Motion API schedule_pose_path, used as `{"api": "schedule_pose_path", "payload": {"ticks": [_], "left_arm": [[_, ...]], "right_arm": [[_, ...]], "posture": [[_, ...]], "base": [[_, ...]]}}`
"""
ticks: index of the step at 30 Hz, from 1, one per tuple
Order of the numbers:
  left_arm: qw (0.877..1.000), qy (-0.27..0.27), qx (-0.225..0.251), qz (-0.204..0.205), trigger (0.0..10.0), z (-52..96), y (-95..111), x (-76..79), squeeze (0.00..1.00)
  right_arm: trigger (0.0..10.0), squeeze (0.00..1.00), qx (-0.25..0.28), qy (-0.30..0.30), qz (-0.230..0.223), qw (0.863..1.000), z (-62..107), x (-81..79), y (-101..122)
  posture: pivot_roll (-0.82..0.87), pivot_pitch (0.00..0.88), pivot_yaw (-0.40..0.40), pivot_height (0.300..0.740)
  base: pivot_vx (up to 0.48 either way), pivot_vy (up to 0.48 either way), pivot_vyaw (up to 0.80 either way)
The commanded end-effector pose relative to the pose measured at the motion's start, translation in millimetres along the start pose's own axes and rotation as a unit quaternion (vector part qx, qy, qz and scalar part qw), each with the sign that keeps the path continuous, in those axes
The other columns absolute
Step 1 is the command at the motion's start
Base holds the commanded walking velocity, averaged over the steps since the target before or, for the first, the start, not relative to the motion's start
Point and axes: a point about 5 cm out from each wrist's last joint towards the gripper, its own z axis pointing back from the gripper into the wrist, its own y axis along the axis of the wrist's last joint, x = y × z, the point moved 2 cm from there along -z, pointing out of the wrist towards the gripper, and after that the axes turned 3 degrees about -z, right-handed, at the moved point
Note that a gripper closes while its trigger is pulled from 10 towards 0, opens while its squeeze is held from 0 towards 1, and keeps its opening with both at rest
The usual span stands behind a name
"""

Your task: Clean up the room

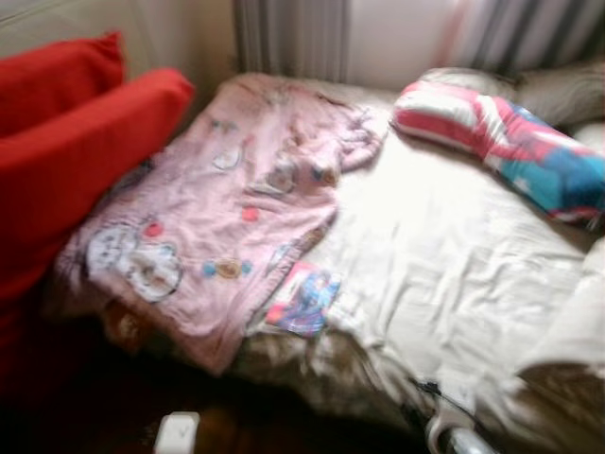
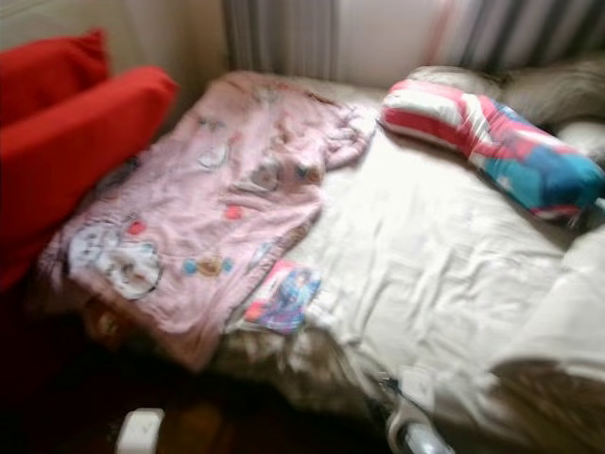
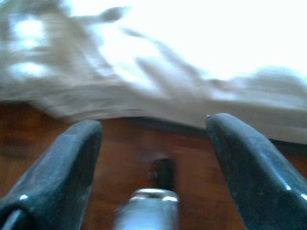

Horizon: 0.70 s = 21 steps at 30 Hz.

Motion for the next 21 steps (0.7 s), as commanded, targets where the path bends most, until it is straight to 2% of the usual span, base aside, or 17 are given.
{"api": "schedule_pose_path", "payload": {"ticks": [1, 18, 21], "left_arm": [[1.000, 0.006, -0.016, -0.001, 10.0, 2.1, -11.5, -4.7, 0.00], [1.000, 0.004, -0.016, -0.009, 10.0, 2.4, -10.4, -7.3, 0.00], [1.000, 0.004, -0.016, -0.010, 10.0, 2.1, -9.0, -7.6, 0.00]], "right_arm": [[10.0, 0.00, -0.006, 0.005, -0.004, 1.000, -0.3, -5.3, -4.2], [10.0, 0.00, -0.008, 0.006, -0.005, 1.000, 0.2, -7.1, -7.7], [10.0, 0.00, -0.003, 0.005, -0.007, 1.000, 0.2, -7.4, -7.3]], "posture": [[-0.01, 0.025, 0.005, 0.740], [-0.02, 0.002, 0.016, 0.740], [-0.02, 0.001, 0.019, 0.740]], "base": [[0.000, -0.431, -0.74], [0.000, -0.431, -0.73], [0.000, -0.431, -0.20]]}}
